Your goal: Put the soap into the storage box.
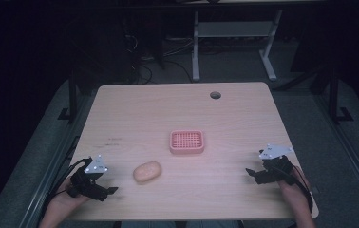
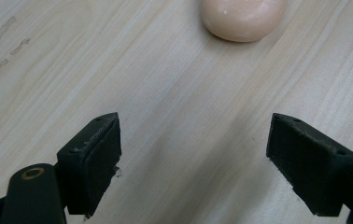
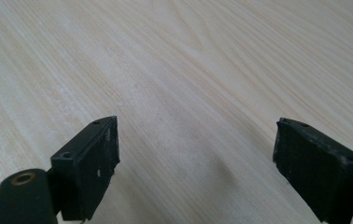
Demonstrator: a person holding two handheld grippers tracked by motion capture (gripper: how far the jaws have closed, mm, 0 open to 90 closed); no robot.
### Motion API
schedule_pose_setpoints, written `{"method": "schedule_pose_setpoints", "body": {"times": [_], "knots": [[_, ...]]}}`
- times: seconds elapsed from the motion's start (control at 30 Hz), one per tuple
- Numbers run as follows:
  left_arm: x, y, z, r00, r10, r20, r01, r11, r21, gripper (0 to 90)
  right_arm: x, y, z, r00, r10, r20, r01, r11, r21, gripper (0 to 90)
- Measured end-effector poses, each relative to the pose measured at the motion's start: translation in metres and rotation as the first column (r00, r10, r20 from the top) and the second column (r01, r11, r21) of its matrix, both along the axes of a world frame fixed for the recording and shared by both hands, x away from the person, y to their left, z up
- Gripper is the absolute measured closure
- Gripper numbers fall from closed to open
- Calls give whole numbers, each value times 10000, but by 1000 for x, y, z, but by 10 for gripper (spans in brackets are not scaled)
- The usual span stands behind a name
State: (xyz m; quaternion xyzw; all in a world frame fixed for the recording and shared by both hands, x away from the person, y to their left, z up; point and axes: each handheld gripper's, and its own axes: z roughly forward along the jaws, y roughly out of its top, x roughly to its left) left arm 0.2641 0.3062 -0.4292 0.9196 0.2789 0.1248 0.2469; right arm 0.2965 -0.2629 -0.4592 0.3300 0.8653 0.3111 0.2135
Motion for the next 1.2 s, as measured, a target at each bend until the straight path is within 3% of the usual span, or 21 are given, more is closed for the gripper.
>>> {"method": "schedule_pose_setpoints", "body": {"times": [0.4,0.7,1.2], "knots": [[0,-12,11,9990,-432,-111,434,9987,271,174,-3,-1,2,9999,22,106,-24,9999,112,139],[7,-25,13,9960,-776,-437,797,9956,491,174,-3,-1,1,9999,4,105,-6,9999,145,139],[23,-64,13,9837,-1590,-836,1666,9815,939,174,-4,0,2,9999,59,114,-61,9998,208,140]]}}
